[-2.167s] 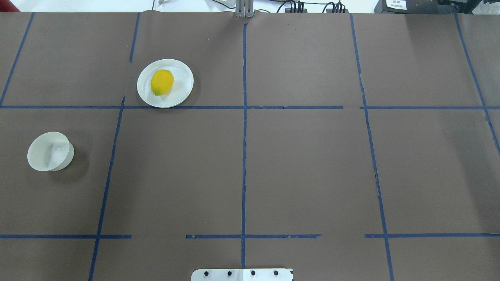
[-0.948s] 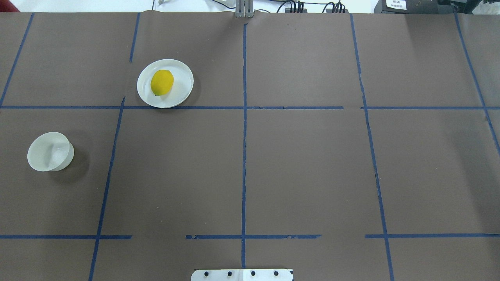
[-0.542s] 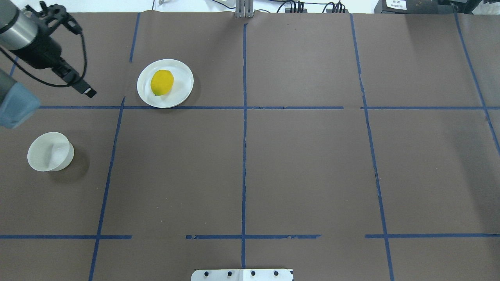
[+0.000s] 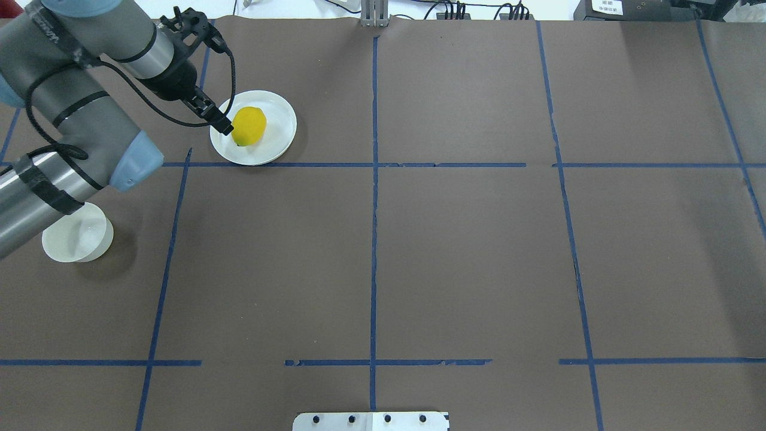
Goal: Move lemon from plate to bowl
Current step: 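Move the left gripper over the yellow lemon on the white plate, then lower the left gripper and close it around the lemon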
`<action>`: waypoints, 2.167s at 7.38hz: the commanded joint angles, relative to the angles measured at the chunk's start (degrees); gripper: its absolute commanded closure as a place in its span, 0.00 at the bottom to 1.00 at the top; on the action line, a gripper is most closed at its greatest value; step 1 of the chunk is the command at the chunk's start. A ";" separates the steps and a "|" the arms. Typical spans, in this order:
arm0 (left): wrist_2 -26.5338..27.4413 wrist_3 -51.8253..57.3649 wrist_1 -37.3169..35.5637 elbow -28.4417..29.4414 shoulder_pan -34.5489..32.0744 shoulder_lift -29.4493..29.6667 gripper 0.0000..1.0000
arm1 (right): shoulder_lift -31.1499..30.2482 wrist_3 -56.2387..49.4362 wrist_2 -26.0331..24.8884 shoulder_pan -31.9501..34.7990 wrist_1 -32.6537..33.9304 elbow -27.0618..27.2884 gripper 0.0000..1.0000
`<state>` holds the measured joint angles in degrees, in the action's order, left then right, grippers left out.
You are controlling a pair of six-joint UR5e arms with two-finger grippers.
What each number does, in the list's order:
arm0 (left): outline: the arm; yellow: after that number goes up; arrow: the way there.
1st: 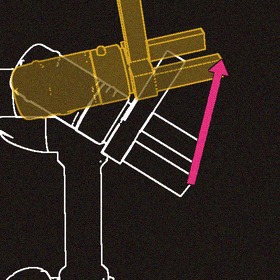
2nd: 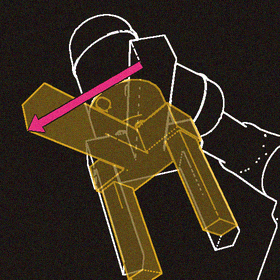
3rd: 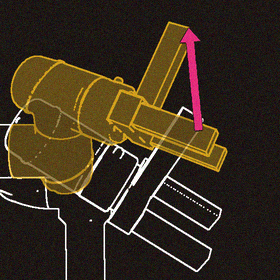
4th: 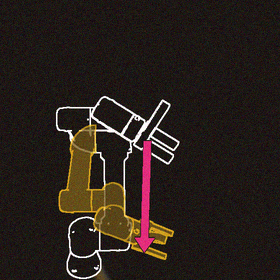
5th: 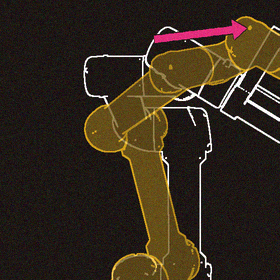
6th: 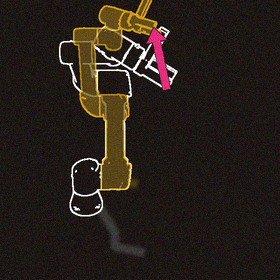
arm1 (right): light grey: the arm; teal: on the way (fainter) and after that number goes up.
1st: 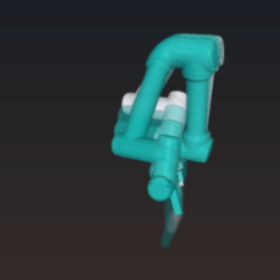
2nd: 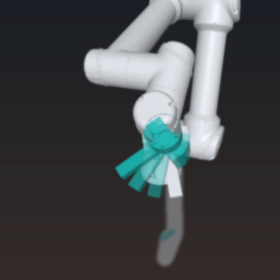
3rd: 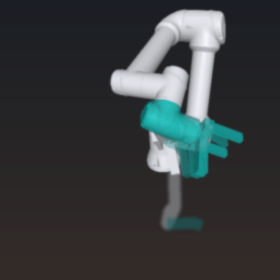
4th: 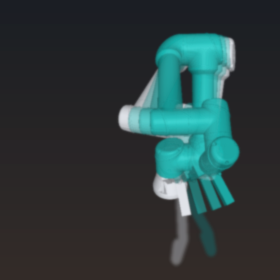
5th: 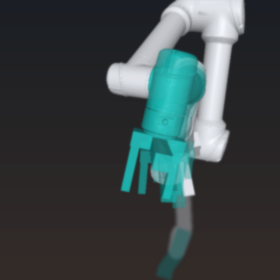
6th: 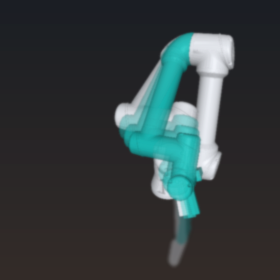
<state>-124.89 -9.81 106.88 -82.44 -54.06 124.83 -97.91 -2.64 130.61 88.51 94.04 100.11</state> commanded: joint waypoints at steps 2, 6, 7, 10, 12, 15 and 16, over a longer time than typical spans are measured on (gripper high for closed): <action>3.69 -10.70 8.92 12.09 1.68 5.24 0.00 | 0.00 0.00 0.00 0.00 0.00 0.00 0.00; 7.79 -15.50 11.24 14.85 5.10 5.60 0.00 | 0.00 0.00 0.00 0.00 0.00 0.00 0.00; 8.08 -15.41 11.33 15.20 5.11 5.77 0.00 | 0.00 0.00 0.00 0.00 0.00 0.00 0.00; 8.17 -15.41 16.24 19.32 5.11 5.86 0.00 | 0.00 0.00 0.00 0.00 0.00 0.00 0.00; 9.66 -15.50 16.43 19.94 5.11 6.39 0.04 | 0.00 0.00 0.00 0.00 0.00 0.00 0.00; 9.58 -15.84 16.43 19.42 5.11 6.48 0.97 | 0.00 0.00 0.00 0.00 0.00 0.00 0.00; 9.31 -16.11 16.08 16.72 4.67 5.87 1.00 | 0.00 0.00 0.00 0.00 0.00 0.00 0.00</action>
<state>-115.35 -25.56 123.26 -63.44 -49.05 131.16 -97.91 -2.64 130.61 88.51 94.04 100.11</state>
